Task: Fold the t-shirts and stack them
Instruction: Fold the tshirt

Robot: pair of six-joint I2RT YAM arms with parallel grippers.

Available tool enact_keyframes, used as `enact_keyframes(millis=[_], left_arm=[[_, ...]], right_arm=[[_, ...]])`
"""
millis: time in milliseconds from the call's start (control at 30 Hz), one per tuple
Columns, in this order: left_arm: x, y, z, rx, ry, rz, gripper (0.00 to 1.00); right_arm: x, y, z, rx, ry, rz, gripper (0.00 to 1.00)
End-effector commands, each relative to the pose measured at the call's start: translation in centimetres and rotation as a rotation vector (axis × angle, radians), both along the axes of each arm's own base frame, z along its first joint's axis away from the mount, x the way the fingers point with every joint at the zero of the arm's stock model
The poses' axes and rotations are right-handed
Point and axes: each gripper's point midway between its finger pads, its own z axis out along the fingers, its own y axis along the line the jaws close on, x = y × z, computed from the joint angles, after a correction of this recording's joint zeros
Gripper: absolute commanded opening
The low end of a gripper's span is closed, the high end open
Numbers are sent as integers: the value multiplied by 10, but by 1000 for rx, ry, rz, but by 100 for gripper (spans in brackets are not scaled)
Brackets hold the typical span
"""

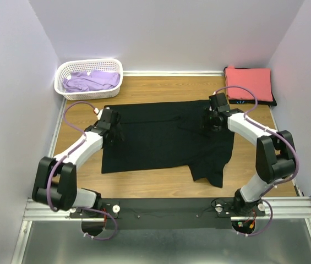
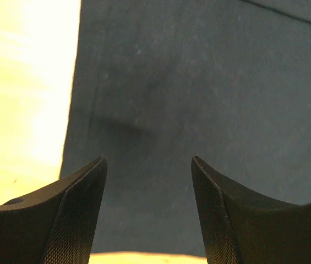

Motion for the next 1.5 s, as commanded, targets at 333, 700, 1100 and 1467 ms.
enact_keyframes(millis=[333, 700, 1100, 1467], left_arm=[[69, -8, -47, 13, 82, 17, 68], [88, 5, -35, 27, 78, 45, 71], [-18, 47, -9, 89, 116, 254, 74], [-54, 63, -26, 150, 212, 344, 70]], right_arm=[[30, -24, -39, -82, 45, -35, 56], [59, -26, -22, -83, -21, -35, 56], [-1, -27, 32, -10, -68, 2, 75], [-17, -33, 33, -22, -82, -3, 77]])
